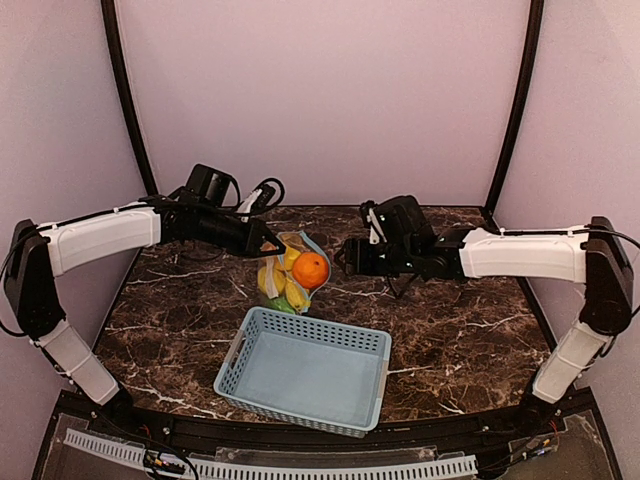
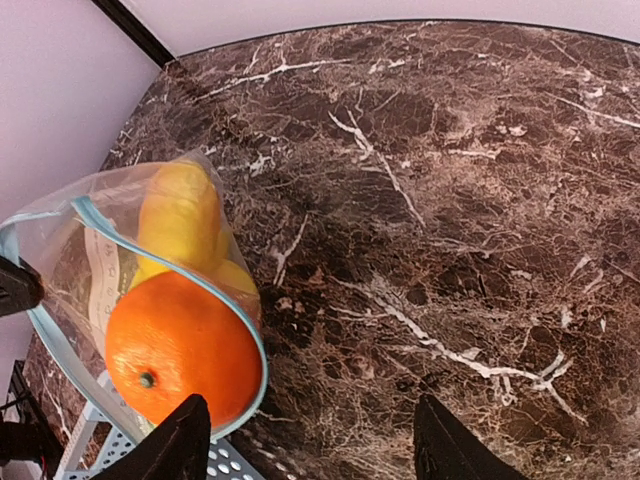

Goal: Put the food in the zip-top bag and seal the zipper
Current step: Adjust the zipper food storage bag at the center of the board.

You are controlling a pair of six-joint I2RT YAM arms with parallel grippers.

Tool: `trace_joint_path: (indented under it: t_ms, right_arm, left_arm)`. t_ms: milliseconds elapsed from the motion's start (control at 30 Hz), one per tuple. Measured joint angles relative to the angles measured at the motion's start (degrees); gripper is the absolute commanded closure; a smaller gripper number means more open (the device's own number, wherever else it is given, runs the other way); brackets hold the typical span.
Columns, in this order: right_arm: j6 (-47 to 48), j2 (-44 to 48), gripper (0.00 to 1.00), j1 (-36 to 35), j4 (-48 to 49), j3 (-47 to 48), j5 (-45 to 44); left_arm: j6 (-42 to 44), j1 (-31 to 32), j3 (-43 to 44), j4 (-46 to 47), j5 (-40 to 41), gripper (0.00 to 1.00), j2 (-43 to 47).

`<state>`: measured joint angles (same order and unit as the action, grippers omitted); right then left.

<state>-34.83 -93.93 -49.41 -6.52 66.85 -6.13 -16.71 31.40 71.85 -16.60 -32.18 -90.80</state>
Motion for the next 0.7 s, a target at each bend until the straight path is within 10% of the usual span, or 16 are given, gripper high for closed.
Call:
trace_joint_path:
  t_ms: [700]
  right_arm:
    - [-3.4, -6.4, 0.57, 2.2, 5.7, -0.6, 11.3]
  left_arm:
    - [0.0, 0.0, 0.0, 0.0, -0.2, 0.99, 0.0]
